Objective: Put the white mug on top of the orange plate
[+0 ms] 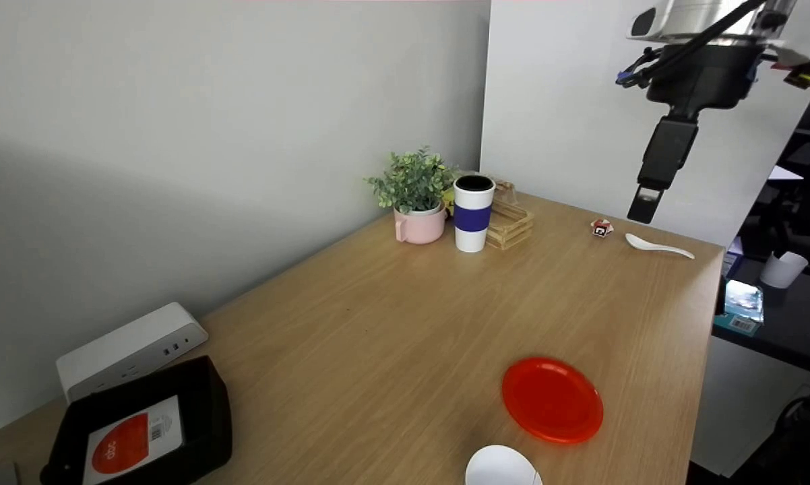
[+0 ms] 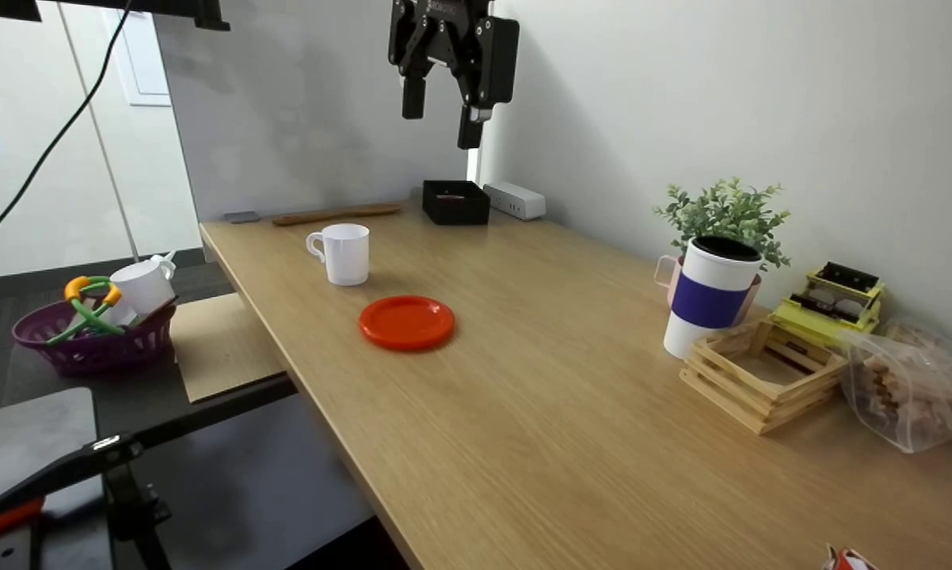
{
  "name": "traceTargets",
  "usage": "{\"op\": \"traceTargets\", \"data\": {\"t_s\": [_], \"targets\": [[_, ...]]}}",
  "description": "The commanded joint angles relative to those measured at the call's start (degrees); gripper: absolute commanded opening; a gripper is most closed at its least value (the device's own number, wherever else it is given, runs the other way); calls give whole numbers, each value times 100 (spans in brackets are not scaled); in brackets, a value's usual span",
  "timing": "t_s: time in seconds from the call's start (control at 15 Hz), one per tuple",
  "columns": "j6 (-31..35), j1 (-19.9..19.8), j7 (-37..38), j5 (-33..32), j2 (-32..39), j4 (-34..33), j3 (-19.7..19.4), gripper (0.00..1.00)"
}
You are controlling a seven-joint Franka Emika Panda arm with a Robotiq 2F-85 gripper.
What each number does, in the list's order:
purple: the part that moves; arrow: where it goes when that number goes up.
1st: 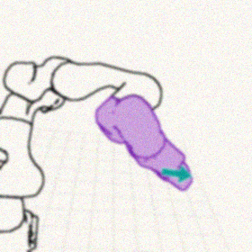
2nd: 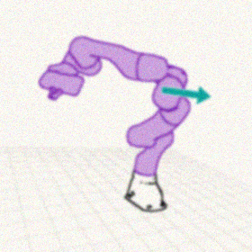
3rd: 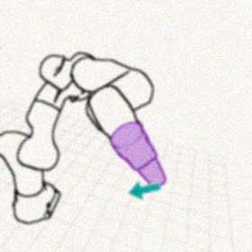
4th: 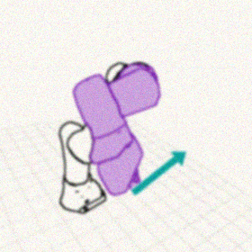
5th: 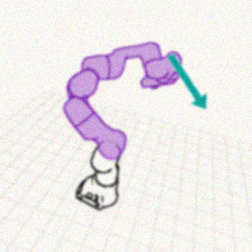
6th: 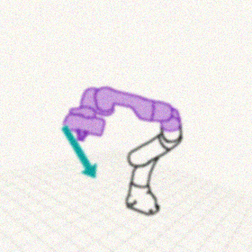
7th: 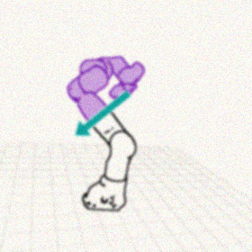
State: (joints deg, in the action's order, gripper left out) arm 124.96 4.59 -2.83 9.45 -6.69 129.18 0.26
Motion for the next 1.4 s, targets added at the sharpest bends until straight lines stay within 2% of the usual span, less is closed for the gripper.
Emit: {"op": "traceTargets", "data": {"t_s": [0.0,0.2,0.4,0.87,1.33], "targets": [[-39,-52,61,-18,133,-108,117,100],[-97,-39,124,-31,401,-309,184,100],[-40,-69,149,124,314,-201,151,100],[-245,162,697,-191,834,-626,504,100],[-477,455,1169,-574,1791,-1478,754,100]]}}
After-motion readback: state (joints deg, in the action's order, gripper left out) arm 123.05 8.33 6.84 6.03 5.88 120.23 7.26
